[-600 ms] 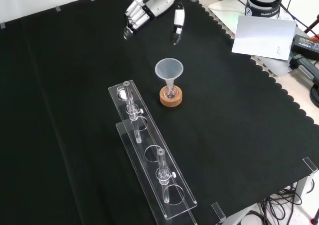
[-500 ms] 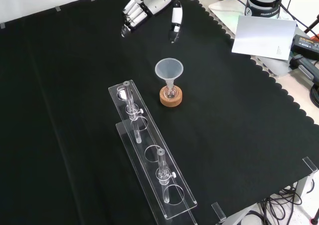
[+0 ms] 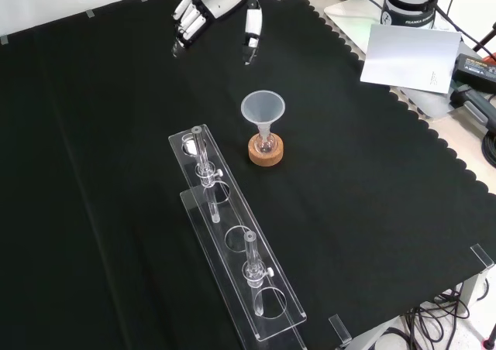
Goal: Pick up the weighing funnel.
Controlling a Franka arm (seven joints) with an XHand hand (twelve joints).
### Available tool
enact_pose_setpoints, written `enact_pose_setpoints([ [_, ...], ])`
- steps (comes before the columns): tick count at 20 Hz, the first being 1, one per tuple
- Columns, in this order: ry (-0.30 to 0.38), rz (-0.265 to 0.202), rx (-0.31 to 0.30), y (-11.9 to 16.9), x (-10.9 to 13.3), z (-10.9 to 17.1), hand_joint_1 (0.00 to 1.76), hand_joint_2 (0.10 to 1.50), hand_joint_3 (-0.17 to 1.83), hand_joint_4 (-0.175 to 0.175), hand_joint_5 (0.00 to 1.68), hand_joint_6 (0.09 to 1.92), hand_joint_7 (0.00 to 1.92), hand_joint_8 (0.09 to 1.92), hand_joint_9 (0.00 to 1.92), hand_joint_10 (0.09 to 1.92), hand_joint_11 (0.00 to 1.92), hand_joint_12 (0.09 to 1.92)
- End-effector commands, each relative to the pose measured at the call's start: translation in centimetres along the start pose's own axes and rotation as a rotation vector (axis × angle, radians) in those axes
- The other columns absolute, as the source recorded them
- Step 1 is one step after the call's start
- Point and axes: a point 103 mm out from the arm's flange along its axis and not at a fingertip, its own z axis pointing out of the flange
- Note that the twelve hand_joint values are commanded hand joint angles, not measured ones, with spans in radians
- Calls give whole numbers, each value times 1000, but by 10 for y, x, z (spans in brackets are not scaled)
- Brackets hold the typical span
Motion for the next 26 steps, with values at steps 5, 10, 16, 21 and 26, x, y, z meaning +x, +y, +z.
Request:
enact_pose_setpoints([
  [5,28,23,-10,66,-27,24,693,755,216,-51,449,87,473,700,723,555,446,1297],
  [10,6,12,14,91,-27,39,711,753,222,-50,463,87,476,696,715,540,460,1291],
  [16,-9,-19,5,110,-22,57,719,747,224,-49,468,87,469,692,710,535,468,1289],
  [21,-20,-45,24,123,-19,73,726,739,225,-48,479,87,469,692,711,534,475,1285],
  [26,-34,-91,44,132,-14,92,749,725,225,-44,497,87,474,693,715,533,479,1282],
])
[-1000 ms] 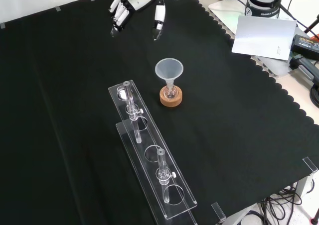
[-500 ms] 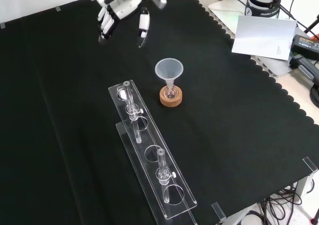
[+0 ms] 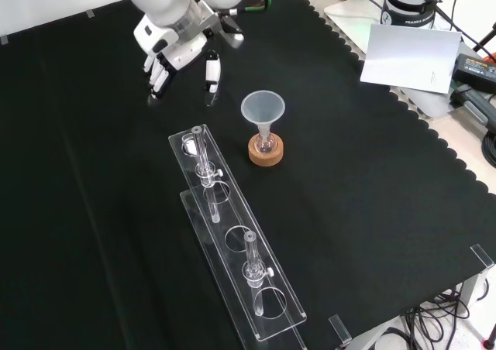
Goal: Pick up the weighing funnel.
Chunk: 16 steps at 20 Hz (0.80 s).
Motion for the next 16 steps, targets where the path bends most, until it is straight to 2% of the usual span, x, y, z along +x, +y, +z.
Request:
enact_pose_setpoints([
  [1,-26,-62,4,16,3,20,756,722,225,-43,499,87,474,693,716,533,480,1281],
  [8,12,-128,-4,21,6,43,772,713,231,-38,521,87,477,691,715,529,482,1277],
  [16,34,-147,-7,31,13,67,782,703,254,-30,593,107,517,687,743,521,500,1265],
])
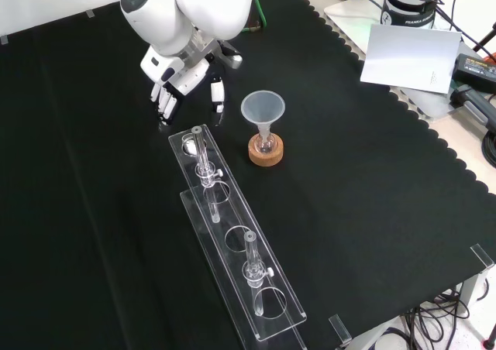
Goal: Pick up the weighing funnel.
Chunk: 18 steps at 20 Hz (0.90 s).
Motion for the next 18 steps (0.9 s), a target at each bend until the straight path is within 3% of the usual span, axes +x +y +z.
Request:
enact_pose_setpoints([
  [1,17,-12,-1,8,5,16,786,701,260,-30,601,114,525,685,749,518,506,1264],
  [10,-16,16,18,22,11,28,808,686,306,-28,623,189,550,671,779,490,529,1243],
  [15,-22,36,21,26,10,31,819,657,377,-24,545,474,569,668,803,463,541,1238],
  [18,-27,37,24,28,9,34,826,653,389,-16,561,554,578,669,814,464,548,1234],
])
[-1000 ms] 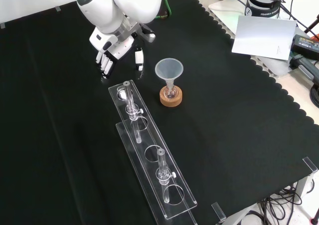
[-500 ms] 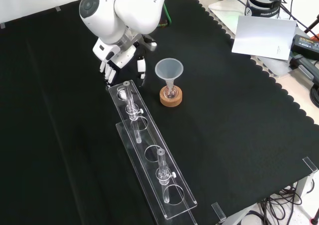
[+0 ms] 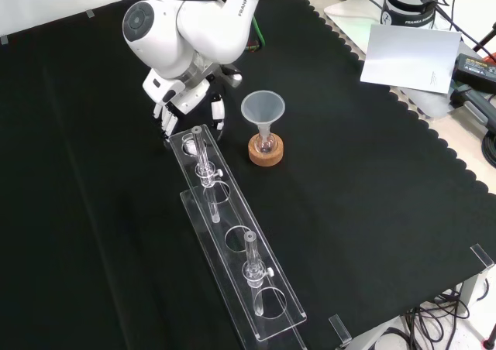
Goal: Pick up the weighing funnel.
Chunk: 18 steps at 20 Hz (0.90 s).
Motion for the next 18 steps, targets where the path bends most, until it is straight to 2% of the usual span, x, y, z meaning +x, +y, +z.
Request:
enact_pose_setpoints([
  [1,-8,8,4,3,-1,4,828,653,391,-14,568,565,579,669,816,464,549,1234],
  [18,-24,2,1,7,3,8,854,648,420,-6,610,702,600,670,841,459,582,1218],
])
